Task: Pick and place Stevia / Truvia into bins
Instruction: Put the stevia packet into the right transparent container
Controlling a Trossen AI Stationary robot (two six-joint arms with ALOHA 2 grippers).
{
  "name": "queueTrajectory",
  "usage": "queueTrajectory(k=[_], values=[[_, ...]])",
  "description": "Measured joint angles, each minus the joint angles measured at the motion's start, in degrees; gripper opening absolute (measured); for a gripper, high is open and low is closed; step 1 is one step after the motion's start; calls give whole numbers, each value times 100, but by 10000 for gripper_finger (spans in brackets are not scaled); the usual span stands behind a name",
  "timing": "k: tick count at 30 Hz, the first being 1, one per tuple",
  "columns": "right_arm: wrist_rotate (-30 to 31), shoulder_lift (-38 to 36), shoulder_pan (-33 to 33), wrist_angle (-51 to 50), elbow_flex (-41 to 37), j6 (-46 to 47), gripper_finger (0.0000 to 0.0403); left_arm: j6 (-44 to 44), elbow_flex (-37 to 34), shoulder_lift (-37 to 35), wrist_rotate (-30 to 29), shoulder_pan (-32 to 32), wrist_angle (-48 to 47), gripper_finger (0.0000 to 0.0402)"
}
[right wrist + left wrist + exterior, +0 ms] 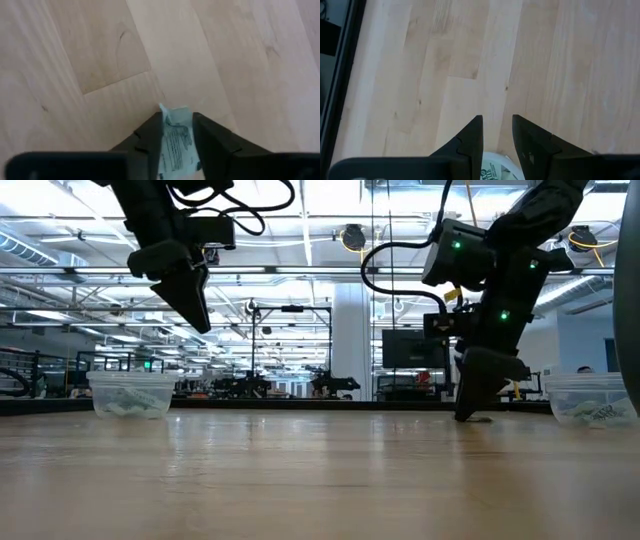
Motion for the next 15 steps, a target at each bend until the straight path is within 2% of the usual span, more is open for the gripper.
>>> queueTrajectory(k=[7,15], values=[[13,-15,46,52,-2,-217,11,-43,-1,0,0,0,0,111],[22,-802,502,-800,547,233,3,-67,-2,0,-2,0,2,111]])
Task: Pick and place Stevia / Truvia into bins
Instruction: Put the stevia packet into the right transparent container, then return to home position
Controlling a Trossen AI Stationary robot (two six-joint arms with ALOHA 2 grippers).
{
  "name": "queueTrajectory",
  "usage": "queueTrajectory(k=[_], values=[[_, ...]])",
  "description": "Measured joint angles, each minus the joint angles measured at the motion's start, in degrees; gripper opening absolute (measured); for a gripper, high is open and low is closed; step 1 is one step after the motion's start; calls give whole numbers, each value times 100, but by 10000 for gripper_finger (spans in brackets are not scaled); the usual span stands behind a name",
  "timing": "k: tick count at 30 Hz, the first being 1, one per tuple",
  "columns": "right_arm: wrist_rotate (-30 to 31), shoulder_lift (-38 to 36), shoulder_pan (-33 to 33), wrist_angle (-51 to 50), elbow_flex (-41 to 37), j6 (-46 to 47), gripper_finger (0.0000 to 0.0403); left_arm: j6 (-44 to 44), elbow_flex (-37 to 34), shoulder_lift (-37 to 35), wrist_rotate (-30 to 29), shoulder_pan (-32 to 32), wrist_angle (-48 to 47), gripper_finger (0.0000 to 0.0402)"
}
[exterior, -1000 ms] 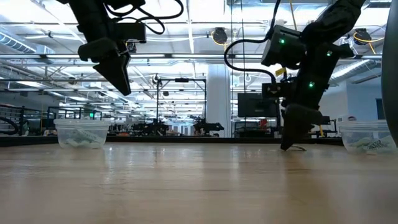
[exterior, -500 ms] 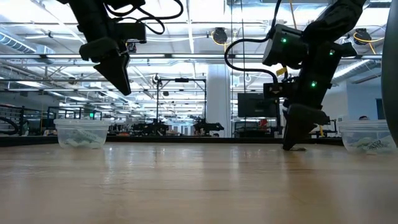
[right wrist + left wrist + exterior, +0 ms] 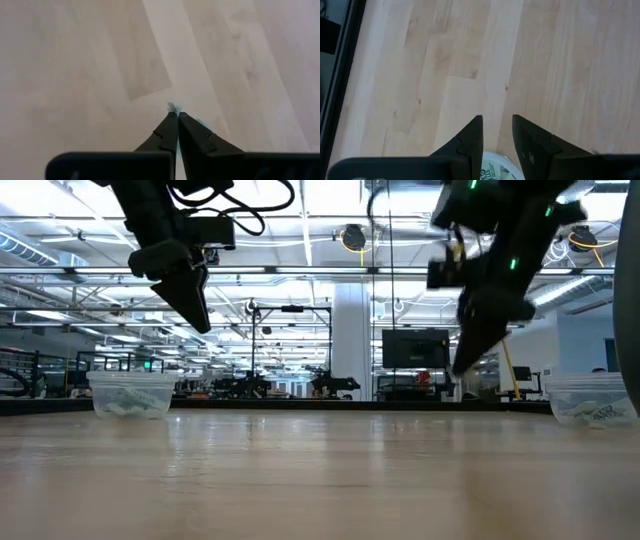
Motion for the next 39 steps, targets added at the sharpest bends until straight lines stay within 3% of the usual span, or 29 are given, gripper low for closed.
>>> queueTrajectory(k=[6,13,19,31,39], values=[[285,-869,519,-1530,250,1508,1,-34,-2,0,28,-4,-2,111],[-35,-1179,1010,-3846,228,3589,3,-47,-2,0,26,-4,37,111],[-437,-1180,1203,-3509,0,3679,16,-55,-2,0,26,-2,40,111],[-484,-1179,1199,-3073,-550,3410,101,-241,-2,0,24,0,300,111],[-789,-1182,1197,-3056,-550,3308,116,172,-2,0,28,0,654,111]])
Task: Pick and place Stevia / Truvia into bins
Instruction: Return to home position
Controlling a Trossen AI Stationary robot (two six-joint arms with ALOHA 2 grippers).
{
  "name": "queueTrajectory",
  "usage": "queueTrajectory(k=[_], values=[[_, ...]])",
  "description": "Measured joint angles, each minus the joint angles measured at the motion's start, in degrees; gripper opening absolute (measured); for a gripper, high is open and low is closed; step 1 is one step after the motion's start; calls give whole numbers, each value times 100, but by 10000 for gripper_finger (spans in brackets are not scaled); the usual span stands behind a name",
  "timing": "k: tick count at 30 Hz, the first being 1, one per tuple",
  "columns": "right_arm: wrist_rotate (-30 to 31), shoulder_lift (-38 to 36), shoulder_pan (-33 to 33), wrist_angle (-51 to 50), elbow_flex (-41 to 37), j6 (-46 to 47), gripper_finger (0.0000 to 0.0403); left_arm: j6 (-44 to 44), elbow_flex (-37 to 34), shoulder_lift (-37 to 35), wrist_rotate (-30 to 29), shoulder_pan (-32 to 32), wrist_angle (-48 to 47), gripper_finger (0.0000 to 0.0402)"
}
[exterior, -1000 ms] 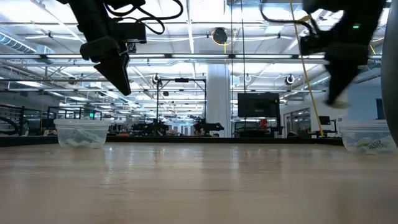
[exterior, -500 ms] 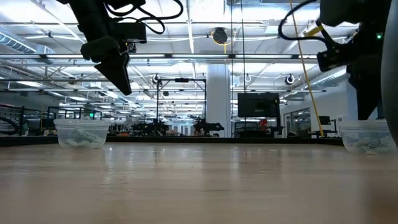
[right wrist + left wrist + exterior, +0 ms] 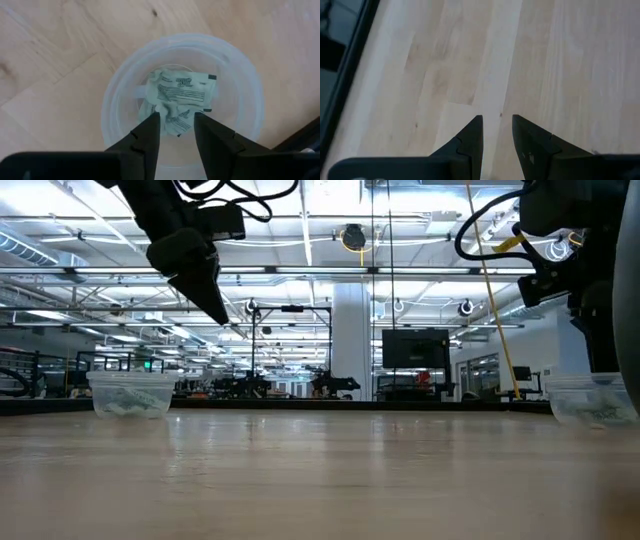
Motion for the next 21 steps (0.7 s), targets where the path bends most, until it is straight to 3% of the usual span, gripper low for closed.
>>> queueTrajectory(k=[7,14,18,21], values=[[355,-83,0,23,31,-202,112,-580,0,-48,9,27,45,111],[398,-803,-98,-877,661,270,114,-1749,791,-771,144,153,-1925,111],[1276,-1543,-90,-855,859,161,112,-1708,1309,-1479,-272,58,-2815,111],[1886,-2168,-90,-485,859,-279,112,-1667,1488,-2189,-485,45,-2923,111]])
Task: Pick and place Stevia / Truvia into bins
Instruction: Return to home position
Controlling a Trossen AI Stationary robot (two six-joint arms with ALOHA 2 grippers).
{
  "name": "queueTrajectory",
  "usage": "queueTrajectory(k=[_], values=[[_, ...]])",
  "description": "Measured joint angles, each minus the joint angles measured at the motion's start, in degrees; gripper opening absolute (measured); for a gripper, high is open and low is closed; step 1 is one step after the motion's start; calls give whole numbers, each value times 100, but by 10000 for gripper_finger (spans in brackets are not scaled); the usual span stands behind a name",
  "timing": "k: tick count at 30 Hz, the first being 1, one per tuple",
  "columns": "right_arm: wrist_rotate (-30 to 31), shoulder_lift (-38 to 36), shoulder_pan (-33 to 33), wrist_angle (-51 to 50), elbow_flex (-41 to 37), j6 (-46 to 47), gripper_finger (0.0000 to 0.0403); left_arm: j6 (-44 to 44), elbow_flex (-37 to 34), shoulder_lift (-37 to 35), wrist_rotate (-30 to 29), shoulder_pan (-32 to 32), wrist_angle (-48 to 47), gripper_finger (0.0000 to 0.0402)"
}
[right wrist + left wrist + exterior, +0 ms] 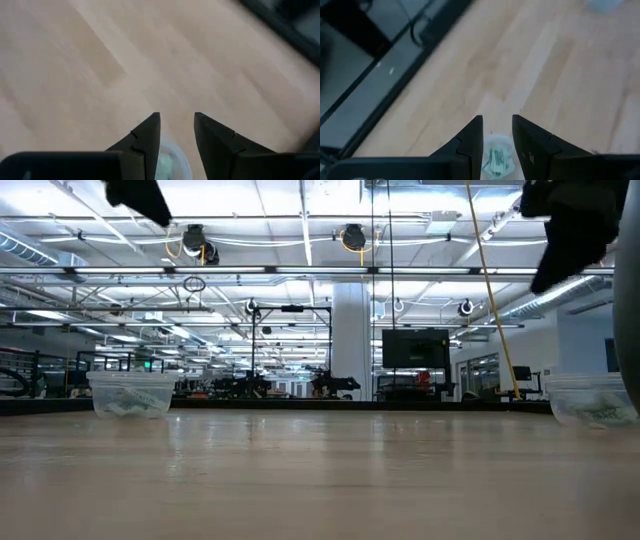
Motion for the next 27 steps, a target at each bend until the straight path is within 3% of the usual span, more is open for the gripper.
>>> queueTrajectory(k=[7,16,19,22,27], values=[[-207,-1314,2,1522,-417,-1657,113,1,-536,-1962,227,-66,136,111],[-847,-2875,2,3926,-2292,-3004,114,439,-3310,-4318,539,-207,2824,111],[-1407,-3421,-1,4742,-2727,-3469,112,473,-4002,-4862,547,-207,3550,111],[-2086,-3995,0,4952,-2855,-3627,110,472,-4547,-5297,633,-207,4022,111],[-2326,-4589,-2,4939,-2925,-3997,111,468,-4897,-5546,1008,-207,4519,111]])
